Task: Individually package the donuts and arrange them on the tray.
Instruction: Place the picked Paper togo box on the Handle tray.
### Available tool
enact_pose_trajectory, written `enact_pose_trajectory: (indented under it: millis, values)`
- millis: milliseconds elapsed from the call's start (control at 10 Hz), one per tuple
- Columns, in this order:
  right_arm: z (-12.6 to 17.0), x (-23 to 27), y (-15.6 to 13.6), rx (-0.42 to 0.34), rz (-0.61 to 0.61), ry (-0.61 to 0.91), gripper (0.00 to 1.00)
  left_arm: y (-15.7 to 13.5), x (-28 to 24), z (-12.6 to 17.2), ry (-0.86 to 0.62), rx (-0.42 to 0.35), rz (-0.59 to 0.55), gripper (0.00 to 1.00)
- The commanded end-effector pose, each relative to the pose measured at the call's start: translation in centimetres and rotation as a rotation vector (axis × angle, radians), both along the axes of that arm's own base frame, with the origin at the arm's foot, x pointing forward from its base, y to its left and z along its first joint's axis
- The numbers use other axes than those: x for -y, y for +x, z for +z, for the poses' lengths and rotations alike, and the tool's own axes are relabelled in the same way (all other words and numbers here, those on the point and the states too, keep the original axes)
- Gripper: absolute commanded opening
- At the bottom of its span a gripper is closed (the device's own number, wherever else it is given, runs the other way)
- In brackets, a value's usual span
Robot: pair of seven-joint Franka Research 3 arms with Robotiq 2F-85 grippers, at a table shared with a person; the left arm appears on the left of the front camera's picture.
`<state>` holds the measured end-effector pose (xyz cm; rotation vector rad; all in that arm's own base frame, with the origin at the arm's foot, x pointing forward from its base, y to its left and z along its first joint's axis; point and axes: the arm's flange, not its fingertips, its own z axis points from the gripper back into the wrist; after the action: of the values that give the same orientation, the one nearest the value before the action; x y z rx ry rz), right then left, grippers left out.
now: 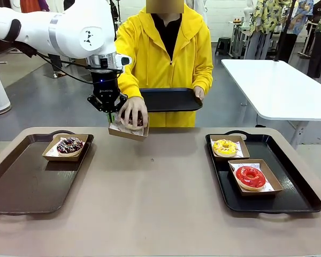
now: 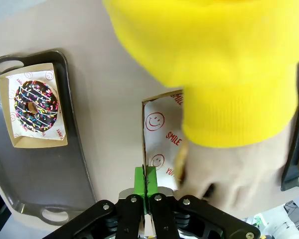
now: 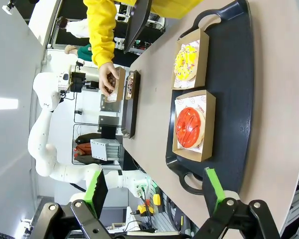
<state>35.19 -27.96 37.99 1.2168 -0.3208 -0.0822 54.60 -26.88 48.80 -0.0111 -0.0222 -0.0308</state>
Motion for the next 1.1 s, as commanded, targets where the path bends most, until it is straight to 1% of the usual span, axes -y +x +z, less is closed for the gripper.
enact_pose_trajectory:
  millis: [0,1000]
  values:
    - [0.01,0.06,-0.07,0.001,-0.002,0.004,1.00,-0.07,0.06,0.21,-0.005,0.000,0.005,0.00]
    - [0.01,0.06,-0.07,0.001,-0.002,0.004,1.00,-0.01,0.03,0.00,0.000,0.000,0.000,0.01]
